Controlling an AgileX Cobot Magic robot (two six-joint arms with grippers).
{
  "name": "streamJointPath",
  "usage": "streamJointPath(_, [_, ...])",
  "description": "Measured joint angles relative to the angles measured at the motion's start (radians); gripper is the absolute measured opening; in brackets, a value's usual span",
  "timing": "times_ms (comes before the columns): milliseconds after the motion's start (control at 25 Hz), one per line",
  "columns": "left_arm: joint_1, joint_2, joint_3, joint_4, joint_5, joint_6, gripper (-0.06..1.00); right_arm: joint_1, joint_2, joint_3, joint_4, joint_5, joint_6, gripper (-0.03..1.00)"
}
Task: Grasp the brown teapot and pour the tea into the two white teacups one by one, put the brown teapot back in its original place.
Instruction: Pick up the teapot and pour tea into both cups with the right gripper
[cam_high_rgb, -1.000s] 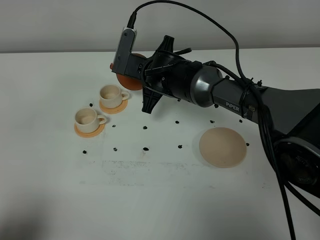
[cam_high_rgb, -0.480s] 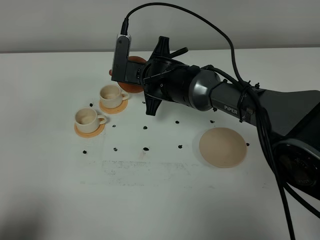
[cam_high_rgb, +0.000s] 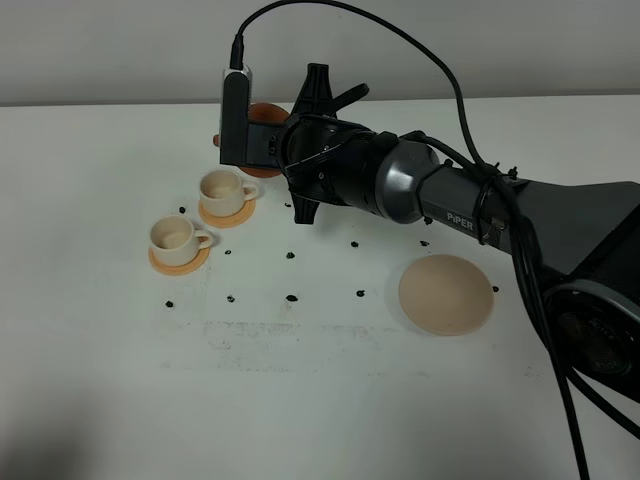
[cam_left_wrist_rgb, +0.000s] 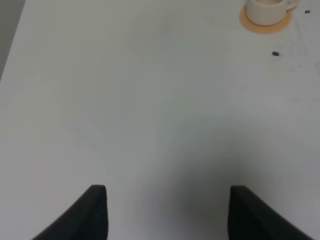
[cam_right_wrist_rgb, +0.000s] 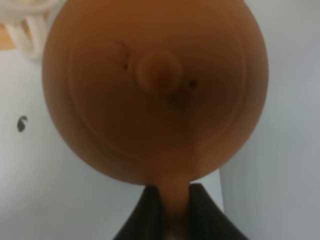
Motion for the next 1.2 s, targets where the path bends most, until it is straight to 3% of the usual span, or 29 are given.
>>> streamJointPath(720, [0.000,0.000,0.000,0.000,0.000,0.000,0.50,0.020,0.000,0.030,-0.141,-0.006,0.000,0.09])
streamJointPath(1200, [0.000,0.000,0.000,0.000,0.000,0.000,0.50,0.010,0.014,0.030,-0.159,-0.009,0.001,0.09])
